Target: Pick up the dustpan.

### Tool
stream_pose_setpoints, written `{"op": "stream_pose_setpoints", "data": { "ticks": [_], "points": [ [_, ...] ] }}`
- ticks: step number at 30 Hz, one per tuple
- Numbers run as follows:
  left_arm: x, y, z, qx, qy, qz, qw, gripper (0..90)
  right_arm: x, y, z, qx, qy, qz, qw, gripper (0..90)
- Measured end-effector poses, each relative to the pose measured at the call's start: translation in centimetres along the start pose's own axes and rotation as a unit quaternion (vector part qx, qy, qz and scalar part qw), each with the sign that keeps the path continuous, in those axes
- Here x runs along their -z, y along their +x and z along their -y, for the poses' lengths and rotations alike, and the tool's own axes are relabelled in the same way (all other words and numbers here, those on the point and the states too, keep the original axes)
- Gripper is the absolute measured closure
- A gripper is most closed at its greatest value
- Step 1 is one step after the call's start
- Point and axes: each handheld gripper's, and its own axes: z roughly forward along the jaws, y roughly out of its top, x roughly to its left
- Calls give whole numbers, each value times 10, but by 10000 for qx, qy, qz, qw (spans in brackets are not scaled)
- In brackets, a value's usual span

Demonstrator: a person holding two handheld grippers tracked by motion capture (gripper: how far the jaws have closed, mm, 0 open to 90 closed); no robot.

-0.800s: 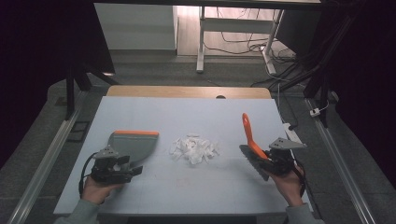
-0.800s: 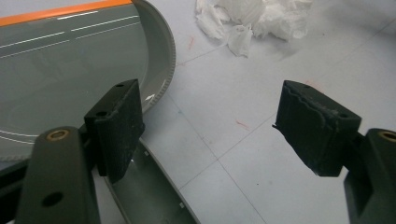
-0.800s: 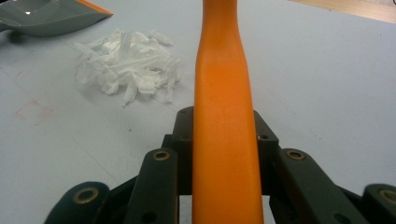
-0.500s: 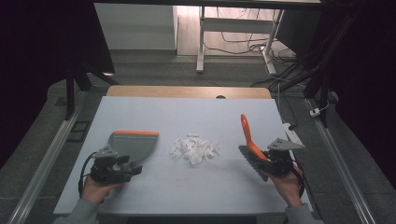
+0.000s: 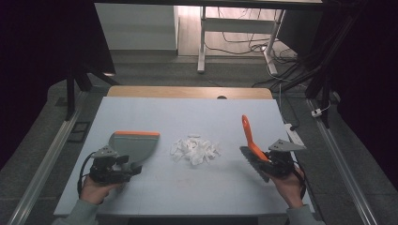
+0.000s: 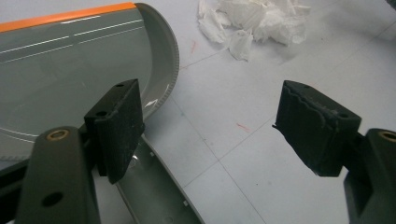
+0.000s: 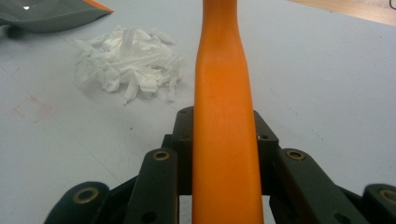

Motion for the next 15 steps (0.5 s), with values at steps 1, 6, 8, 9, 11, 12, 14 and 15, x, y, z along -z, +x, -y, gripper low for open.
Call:
{"op": "stream_pose_setpoints", "data": {
  "ticks": [1, 6, 8, 9, 11, 12, 14, 15],
  "points": [
    [0, -1, 0, -9, 17, -18, 10000, 244, 0, 0, 0, 0, 0, 0, 10000, 705],
    [5, -5, -4, 33, 5, -94, 10000, 247, 3, 0, -1, 1, -21, 35, 10000, 705],
    [7, -7, -6, 31, -3, -165, 9999, 247, 4, -2, 0, -14, -42, 56, 10000, 705],
    [8, -8, -7, 31, 3, -201, 9998, 247, 4, -3, 0, -29, -32, 61, 10000, 705],
    [9, -10, -10, 56, 54, -312, 9995, 247, 4, -4, 1, -47, -34, 68, 10000, 705],
    [10, -10, -12, 59, 101, -352, 9993, 247, 5, -6, 2, -89, -55, 57, 9999, 704],
    [12, -12, -18, 118, 236, -481, 9985, 246, 5, -6, 2, -98, -63, 50, 9999, 705],
    [13, -12, -21, 119, 297, -563, 9979, 244, 5, -6, 2, -101, -71, 42, 9999, 705]
  ]
}}
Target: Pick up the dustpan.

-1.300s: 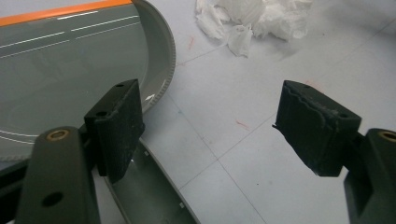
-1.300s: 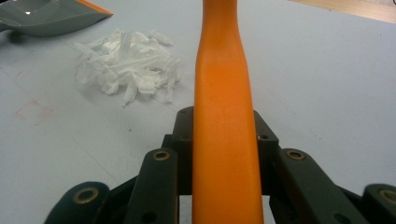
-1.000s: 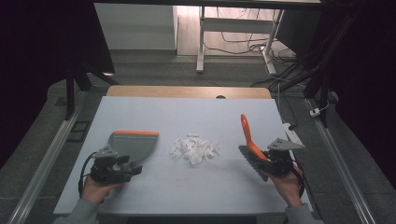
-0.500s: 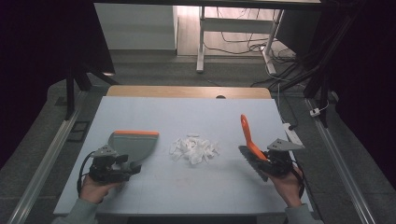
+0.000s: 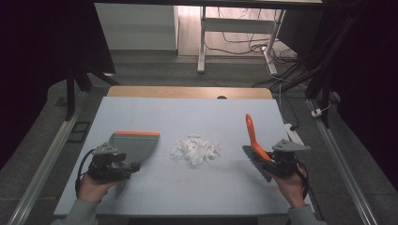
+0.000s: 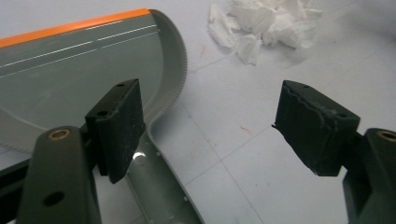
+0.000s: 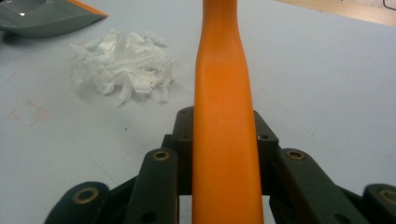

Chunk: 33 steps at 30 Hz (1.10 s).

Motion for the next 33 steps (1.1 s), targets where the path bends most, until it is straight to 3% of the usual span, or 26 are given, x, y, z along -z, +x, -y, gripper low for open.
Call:
{"op": "stream_pose_setpoints", "data": {
  "ticks": [6, 12, 17, 27, 33],
  "points": [
    [4, -2, -14, 295, 399, -282, 9984, 217, -2, 0, 0, 25, 19, -42, 10000, 704],
    [-10, 3, -9, 551, 747, -395, 9949, 167, -2, 1, 0, 45, 33, -41, 10000, 705],
    [-13, 11, -5, 655, 753, -656, 9928, 155, -3, 2, 2, 37, 77, -24, 10000, 705],
    [-23, 25, 7, 980, 1026, -687, 9875, 139, -6, 3, 4, 37, 166, -9, 9999, 704],
    [-29, 27, 10, 1076, 1134, -567, 9861, 134, -7, 3, 4, 64, 181, -16, 9998, 704]
  ]
}}
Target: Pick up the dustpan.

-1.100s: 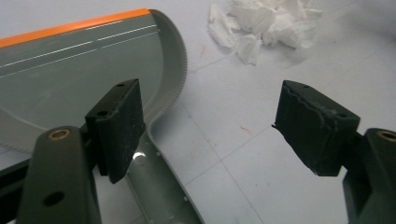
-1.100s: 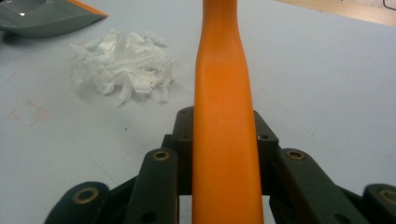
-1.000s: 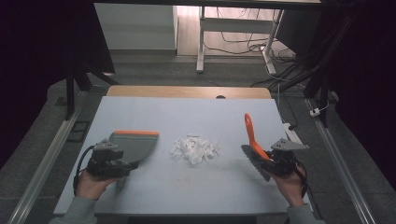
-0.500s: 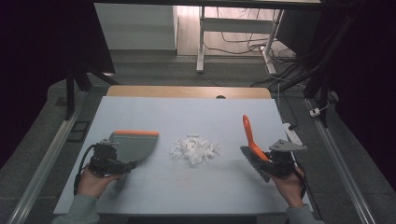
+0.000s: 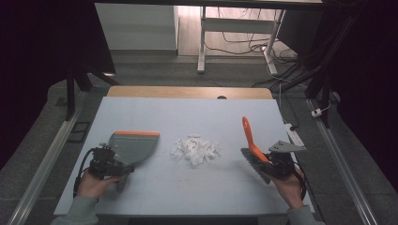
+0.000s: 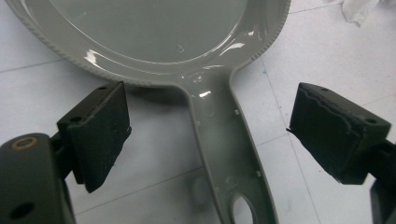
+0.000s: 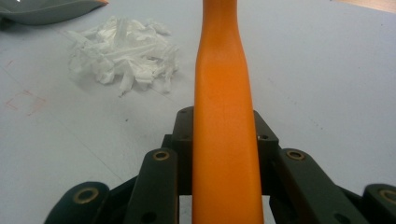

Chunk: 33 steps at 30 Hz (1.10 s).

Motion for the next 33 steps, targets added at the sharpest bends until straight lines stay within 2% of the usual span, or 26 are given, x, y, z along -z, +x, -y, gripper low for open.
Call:
{"op": "stream_pose_setpoints", "data": {
  "ticks": [6, 8, 11, 17, 23, 33],
  "points": [
    [-10, 2, 2, 101, 137, 32, 9999, 139, 0, -1, 0, -12, 3, 28, 10000, 705],
    [-14, 2, 2, 80, 184, 92, 9998, 143, -1, -1, 1, 8, 27, 45, 10000, 704],
    [-17, 0, 1, 66, 201, 29, 9998, 154, -2, 0, 1, 22, 50, 59, 10000, 705],
    [-23, 1, 1, 57, 258, 75, 9996, 173, -2, 1, 1, 46, 76, 72, 9999, 704],
    [-26, 2, 1, 130, 201, 15, 9997, 210, -3, 2, 1, 93, 107, 98, 9999, 704],
    [-28, 1, 1, 257, -32, -102, 9996, 284, -3, 2, 1, 96, 109, 128, 9998, 704]
  ]
}}
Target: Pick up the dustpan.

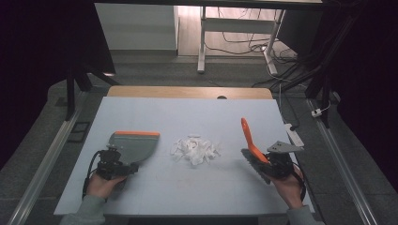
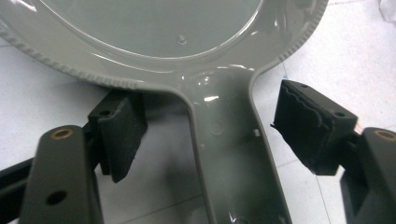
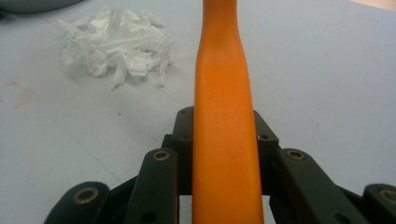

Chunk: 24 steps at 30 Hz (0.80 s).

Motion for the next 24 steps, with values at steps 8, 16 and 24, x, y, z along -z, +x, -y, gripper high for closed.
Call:
{"op": "stream_pose_setpoints", "data": {
  "ticks": [8, 16, 24],
  "points": [
    [1, 2, 1, 100, -100, -48, 9999, 386, 0, 0, 0, -14, -12, 28, 10000, 704],
    [1, 4, 1, 167, -150, -34, 9997, 470, 0, -1, 0, -1, -16, 40, 10000, 704],
    [1, 7, 1, 215, -182, 123, 9995, 590, 0, -1, 0, -13, -15, 43, 10000, 705]
  ]
}}
